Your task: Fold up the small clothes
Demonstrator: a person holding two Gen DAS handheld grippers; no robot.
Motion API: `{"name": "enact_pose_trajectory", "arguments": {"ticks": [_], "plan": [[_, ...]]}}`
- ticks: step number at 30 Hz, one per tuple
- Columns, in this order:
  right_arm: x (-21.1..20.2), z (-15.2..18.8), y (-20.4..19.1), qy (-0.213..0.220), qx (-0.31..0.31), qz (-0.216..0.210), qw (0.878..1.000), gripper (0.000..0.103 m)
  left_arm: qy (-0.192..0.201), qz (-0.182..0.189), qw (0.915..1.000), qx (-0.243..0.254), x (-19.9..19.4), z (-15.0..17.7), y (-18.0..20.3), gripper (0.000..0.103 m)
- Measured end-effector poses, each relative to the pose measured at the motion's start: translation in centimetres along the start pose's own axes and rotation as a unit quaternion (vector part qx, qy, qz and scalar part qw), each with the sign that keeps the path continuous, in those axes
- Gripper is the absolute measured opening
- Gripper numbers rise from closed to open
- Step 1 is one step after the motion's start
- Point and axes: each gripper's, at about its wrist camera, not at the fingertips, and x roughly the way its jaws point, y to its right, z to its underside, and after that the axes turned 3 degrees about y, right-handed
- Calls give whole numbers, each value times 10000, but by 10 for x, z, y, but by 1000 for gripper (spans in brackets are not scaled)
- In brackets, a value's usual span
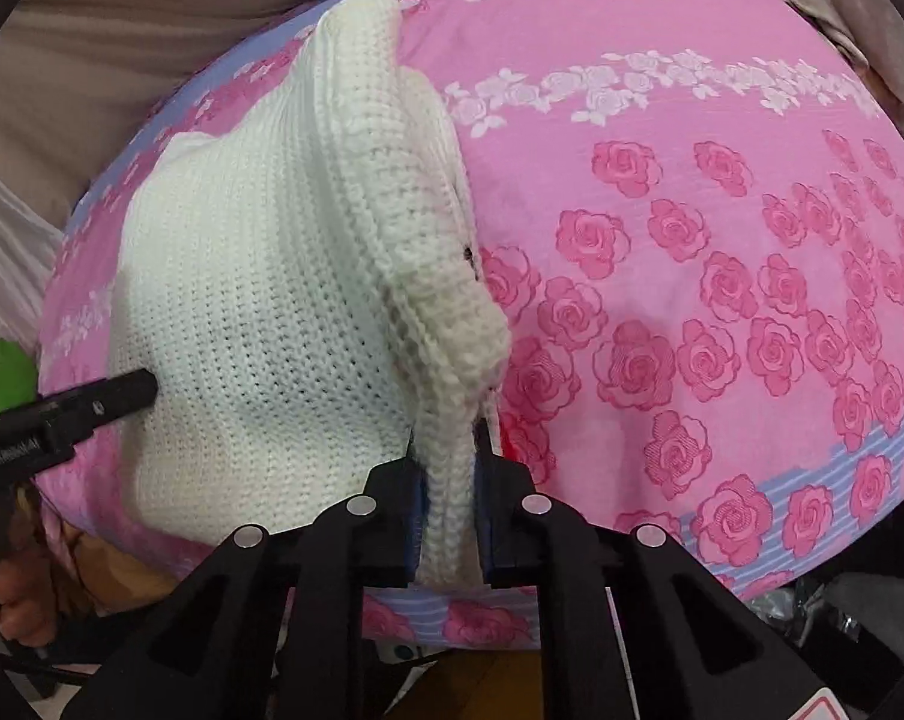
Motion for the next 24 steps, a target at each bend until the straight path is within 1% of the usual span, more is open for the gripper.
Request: {"name": "enact_pose_trajectory", "arguments": {"ticks": [1,3,4,5,6,8,10,11,12,13,14,15,17,18,19,20,21,22,23,24], "plan": [[-10,-3,-2,108,36,-25,9999,19,49,19,10000,-19,-3,0,-1,71],[-29,-10,-10,389,-75,26,9992,35,104,56,9999,-97,-7,1,-5,71],[-36,-14,-13,529,-167,124,9984,40,135,100,9997,-153,-9,1,-7,71],[-40,-18,-17,634,-251,220,9974,51,161,115,9996,-192,-11,1,-9,71],[-41,-23,-20,690,-308,217,9969,56,200,121,9994,-247,-12,1,-11,72],[-36,-33,-18,731,-274,64,9969,56,222,120,9992,-323,-12,0,-13,72],[-23,-45,-19,684,-207,-78,9974,56,212,103,9991,-365,-10,-4,-12,72],[-10,-51,-18,602,-192,-144,9979,50,232,96,9989,-385,-11,-7,-12,72],[-1,-55,-19,485,-196,-220,9984,22,263,90,9989,-388,-12,-8,-11,72],[6,-58,-21,387,-187,-272,9987,14,321,91,9988,-371,-15,-11,-10,72],[3,-64,-24,492,-164,-343,9981,15,391,87,9986,-346,-18,-14,-8,72],[-10,-69,-30,698,-217,-447,9963,14,482,59,9983,-314,-21,-17,-6,72],[-36,-79,-40,1147,-429,-491,9913,14,561,-10,9980,-284,-21,-21,-4,72],[-40,-82,-41,1209,-457,-503,9903,14,564,-30,9980,-289,-20,-22,-3,72],[-39,-84,-39,1160,-456,-495,9910,14,543,-51,9980,-315,-16,-23,-3,72],[-27,-83,-33,984,-421,-391,9935,14,500,-65,9982,-333,-12,-22,-2,72],[-9,-80,-27,719,-446,-222,9962,14,438,-66,9984,-353,-8,-22,-2,72],[16,-75,-20,308,-540,17,9981,15,352,-28,9986,-394,-3,-20,-2,72],[29,-68,-13,180,-518,58,9985,19,294,1,9986,-429,-1,-18,-2,72],[23,-63,-10,315,-391,-54,9987,21,263,63,9986,-459,-1,-15,-2,72]]}}
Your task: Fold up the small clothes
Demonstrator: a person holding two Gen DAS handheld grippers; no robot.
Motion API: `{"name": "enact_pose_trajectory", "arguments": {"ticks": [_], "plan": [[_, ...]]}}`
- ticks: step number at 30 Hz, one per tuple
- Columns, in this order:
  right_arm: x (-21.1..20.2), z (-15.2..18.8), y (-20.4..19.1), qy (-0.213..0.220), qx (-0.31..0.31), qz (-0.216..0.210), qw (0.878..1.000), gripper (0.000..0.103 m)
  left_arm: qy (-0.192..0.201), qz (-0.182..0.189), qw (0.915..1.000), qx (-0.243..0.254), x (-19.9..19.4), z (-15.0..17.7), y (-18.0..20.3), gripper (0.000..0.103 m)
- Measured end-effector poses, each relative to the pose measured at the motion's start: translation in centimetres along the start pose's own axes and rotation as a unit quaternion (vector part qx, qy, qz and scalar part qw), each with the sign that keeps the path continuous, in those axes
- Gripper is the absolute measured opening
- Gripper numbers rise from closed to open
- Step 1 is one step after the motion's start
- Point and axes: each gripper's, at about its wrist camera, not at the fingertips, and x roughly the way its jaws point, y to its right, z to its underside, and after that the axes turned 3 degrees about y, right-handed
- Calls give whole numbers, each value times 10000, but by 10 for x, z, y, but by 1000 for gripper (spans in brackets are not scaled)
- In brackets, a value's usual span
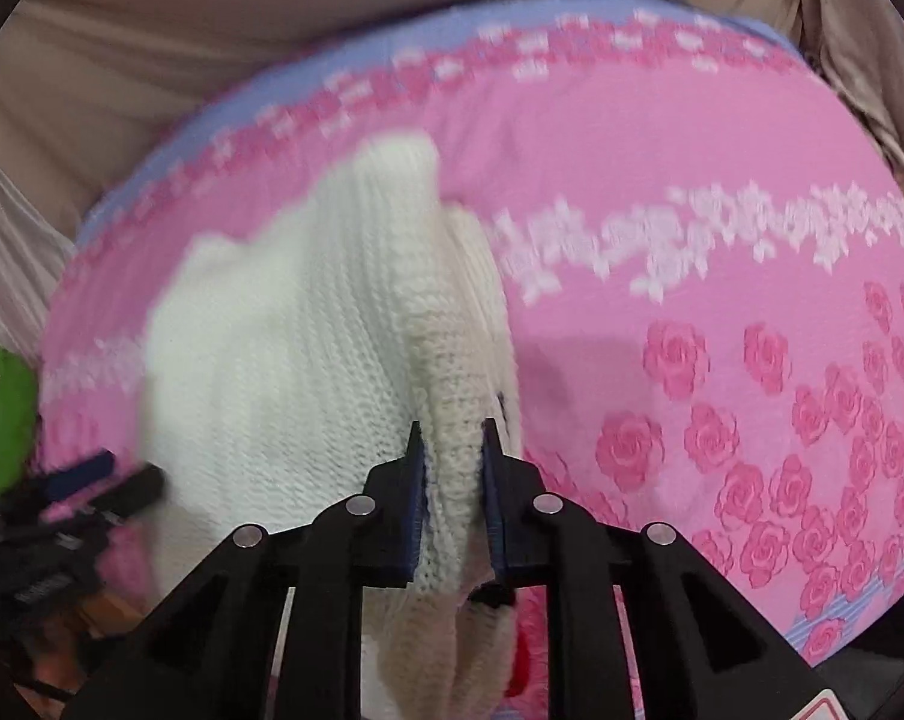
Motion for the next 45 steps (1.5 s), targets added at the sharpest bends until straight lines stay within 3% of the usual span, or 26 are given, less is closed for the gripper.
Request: {"name": "enact_pose_trajectory", "arguments": {"ticks": [2,4,6,10,14,18,24,28,29,30,33,35,40,44,45], "plan": [[-17,-2,0,89,145,-123,9998,26,-15,116,9999,-32,-1,4,0,73],[-34,-3,-6,190,14,-49,9998,39,12,298,9995,-105,-2,7,-1,78],[-40,1,-9,146,-165,73,9997,59,20,397,9991,-175,-2,10,-2,80],[-19,20,0,-240,-129,36,9996,66,-125,621,9970,-452,12,13,-14,86],[7,35,11,-617,443,-518,9958,72,-274,818,9932,-781,31,12,-24,90],[22,31,17,-654,809,-853,9909,83,-433,999,9879,-1104,43,8,-29,92],[30,10,16,-552,959,-1104,9877,85,-110,1119,9858,-1245,32,-9,-36,92],[39,2,20,-555,1146,-1401,9819,92,-501,1409,9769,-1529,58,-12,-44,92],[40,0,21,-569,1187,-1416,9811,91,-535,1551,9733,-1607,60,-13,-45,89],[39,-3,21,-549,1212,-1521,9794,73,-512,1579,9728,-1615,58,-13,-45,83],[25,-6,24,-436,1277,-1670,9767,41,-388,1526,9804,-1188,39,-19,-30,61],[4,-10,21,-201,1130,-1673,9792,36,-307,1640,9828,-797,19,-23,-13,55],[-65,-8,23,490,737,-1223,9885,35,-121,1931,9810,-159,-7,-25,35,57],[-60,12,69,232,1134,-851,9896,40,-434,1337,9899,188,24,-5,55,64],[-50,17,79,59,1320,-772,9882,43,-478,1205,9914,171,30,1,57,70]]}}
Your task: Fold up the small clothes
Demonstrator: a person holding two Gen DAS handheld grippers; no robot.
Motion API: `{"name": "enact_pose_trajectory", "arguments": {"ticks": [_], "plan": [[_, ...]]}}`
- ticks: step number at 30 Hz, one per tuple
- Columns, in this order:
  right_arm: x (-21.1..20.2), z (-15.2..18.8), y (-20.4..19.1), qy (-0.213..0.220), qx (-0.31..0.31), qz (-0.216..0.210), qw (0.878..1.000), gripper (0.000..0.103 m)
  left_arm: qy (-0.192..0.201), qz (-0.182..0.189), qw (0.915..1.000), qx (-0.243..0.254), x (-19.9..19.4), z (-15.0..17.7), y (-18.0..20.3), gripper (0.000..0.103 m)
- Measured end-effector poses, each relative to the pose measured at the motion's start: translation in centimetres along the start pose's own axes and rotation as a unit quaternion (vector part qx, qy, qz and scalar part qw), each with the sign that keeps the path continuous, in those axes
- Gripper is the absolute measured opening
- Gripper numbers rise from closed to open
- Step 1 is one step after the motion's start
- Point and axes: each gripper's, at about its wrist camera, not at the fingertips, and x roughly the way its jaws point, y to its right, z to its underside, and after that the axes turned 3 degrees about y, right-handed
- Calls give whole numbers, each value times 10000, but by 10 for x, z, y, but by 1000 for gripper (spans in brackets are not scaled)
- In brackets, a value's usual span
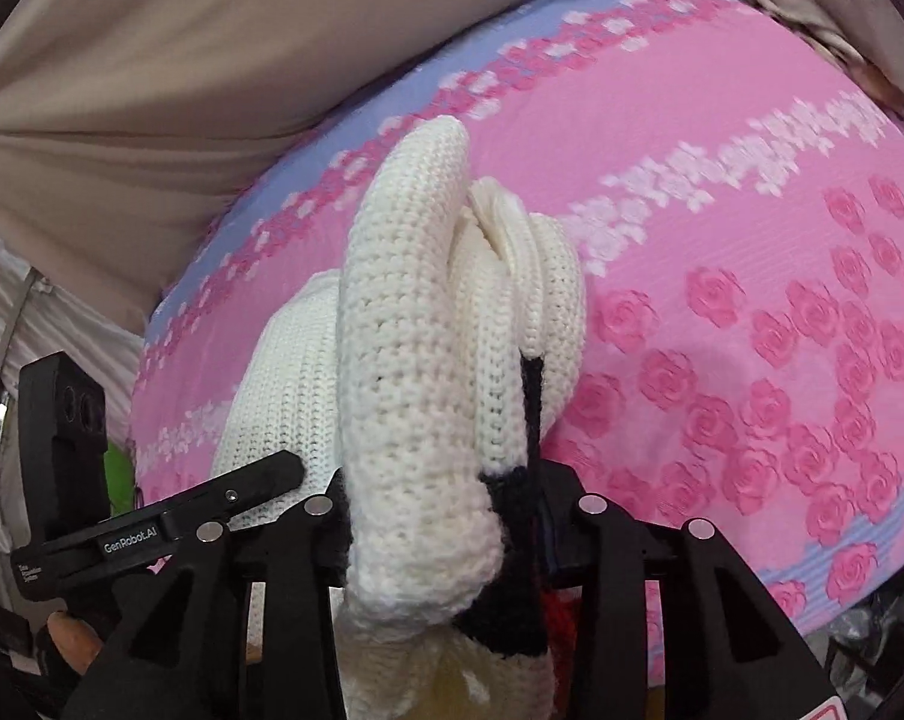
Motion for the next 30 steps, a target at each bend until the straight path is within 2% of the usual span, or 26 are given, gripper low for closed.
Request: {"name": "enact_pose_trajectory", "arguments": {"ticks": [2,3,4,9,11,13,14,15,16,18,20,25,30], "plan": [[14,8,23,-174,447,8,9988,48,110,-55,9999,-32,3,4,1,80],[15,10,30,-145,624,-160,9978,53,128,-104,9999,-45,4,4,1,86],[13,11,35,-93,782,-298,9964,54,118,-138,9998,-62,7,4,0,88],[25,9,27,-155,655,-305,9973,68,-106,-19,9997,-217,29,-4,0,92],[35,11,26,-202,738,-365,9964,69,-182,58,9994,-303,33,-5,-1,91],[40,12,27,-184,886,-410,9950,70,-223,242,9989,-332,28,-8,2,73],[41,12,28,-156,944,-439,9944,66,-182,249,9992,-262,24,-8,6,68],[39,13,27,-102,945,-467,9944,55,-145,239,9995,-133,18,-9,10,58],[35,13,24,-58,894,-470,9949,52,-129,246,9996,4,11,-9,16,51],[21,13,18,92,755,-520,9957,41,-117,325,9993,116,-1,-10,21,47],[4,12,8,257,592,-608,9961,38,-69,383,9989,271,-17,-11,31,47],[-45,8,-30,737,-28,-473,9962,37,206,392,9962,756,-64,-14,58,47],[-98,3,-53,1392,-277,-502,9886,37,737,622,9888,1135,-119,-22,85,47]]}}
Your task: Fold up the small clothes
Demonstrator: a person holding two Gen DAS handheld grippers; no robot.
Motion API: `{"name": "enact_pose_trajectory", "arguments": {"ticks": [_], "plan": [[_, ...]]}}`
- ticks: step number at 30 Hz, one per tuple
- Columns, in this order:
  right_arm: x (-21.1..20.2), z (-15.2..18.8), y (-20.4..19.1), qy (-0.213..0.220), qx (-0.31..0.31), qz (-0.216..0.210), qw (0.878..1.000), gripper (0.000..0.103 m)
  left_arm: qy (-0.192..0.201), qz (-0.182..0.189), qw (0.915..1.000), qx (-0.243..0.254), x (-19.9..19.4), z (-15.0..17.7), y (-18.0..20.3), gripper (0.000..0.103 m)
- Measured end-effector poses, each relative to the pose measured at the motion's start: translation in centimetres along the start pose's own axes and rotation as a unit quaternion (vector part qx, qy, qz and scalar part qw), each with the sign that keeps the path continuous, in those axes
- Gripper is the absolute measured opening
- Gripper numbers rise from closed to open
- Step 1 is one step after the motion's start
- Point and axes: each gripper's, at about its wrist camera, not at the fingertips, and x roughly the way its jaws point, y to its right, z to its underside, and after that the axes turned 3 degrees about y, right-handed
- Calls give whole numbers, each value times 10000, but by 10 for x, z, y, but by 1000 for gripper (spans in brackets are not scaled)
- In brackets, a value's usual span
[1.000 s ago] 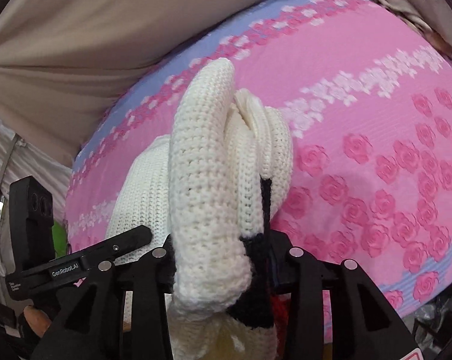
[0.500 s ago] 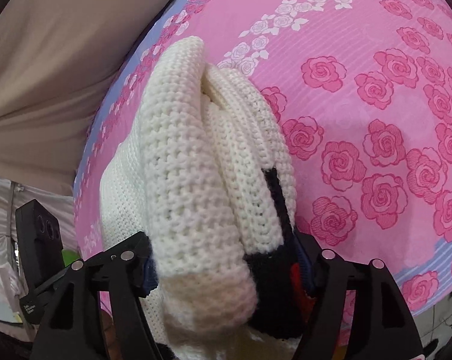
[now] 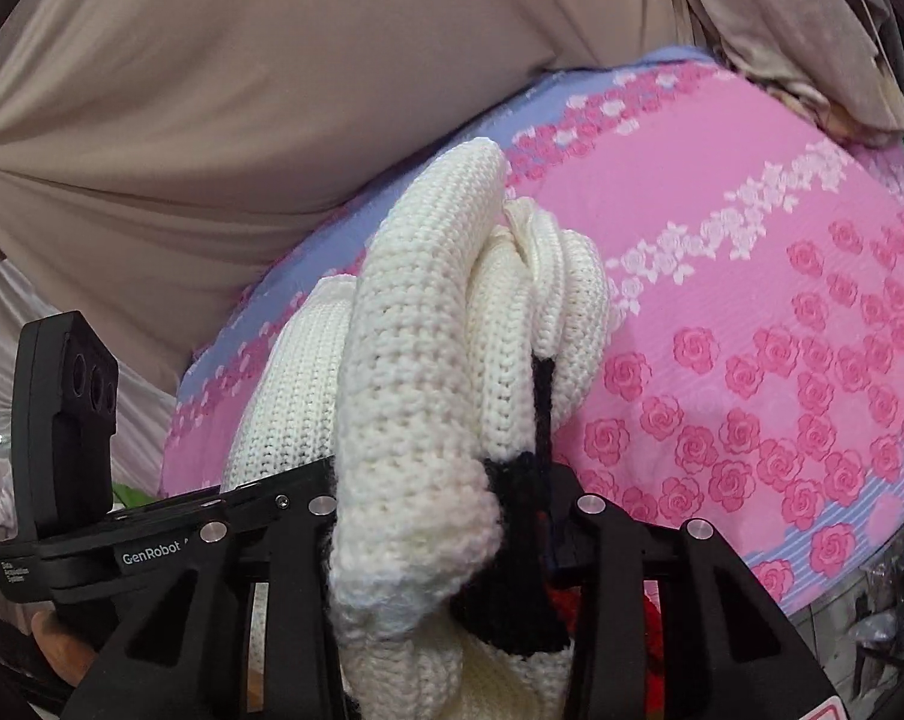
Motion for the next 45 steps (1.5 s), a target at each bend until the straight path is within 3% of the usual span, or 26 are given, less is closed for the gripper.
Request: {"name": "enact_pose_trajectory", "arguments": {"ticks": [5,10,19,29,32,34,36,38,39,41,44,45], "plan": [[-36,-19,-20,601,-144,-244,9978,37,613,-10,9974,384,-52,-13,21,47],[-55,-30,-57,1012,-490,-450,9926,37,1151,-287,9907,662,-94,-22,21,47],[-51,-29,-146,1215,-1166,-1137,9791,37,1926,-620,9781,479,-176,-19,-40,47],[-36,-20,-237,1229,-1652,-1839,9611,37,2552,-657,9641,319,-248,0,-105,48],[-20,-12,-252,1097,-1711,-1794,9625,40,2447,-714,9668,167,-237,8,-130,54],[3,-3,-250,947,-1677,-1599,9682,50,2235,-754,9718,4,-207,16,-159,67],[47,17,-233,546,-1632,-1182,9780,64,1802,-922,9790,-237,-158,32,-196,77],[93,45,-211,67,-1719,-385,9843,66,1170,-1186,9835,-698,-103,57,-237,76],[119,65,-194,-322,-1763,41,9838,66,884,-1191,9835,-1040,-82,72,-258,73],[141,90,-172,-774,-1682,419,9818,61,540,-1152,9767,-1729,-64,98,-287,71],[135,102,-153,-885,-1311,343,9868,61,670,-702,9662,-2389,-72,119,-310,72],[134,99,-152,-841,-1309,381,9871,66,728,-671,9647,-2441,-75,118,-313,74]]}}
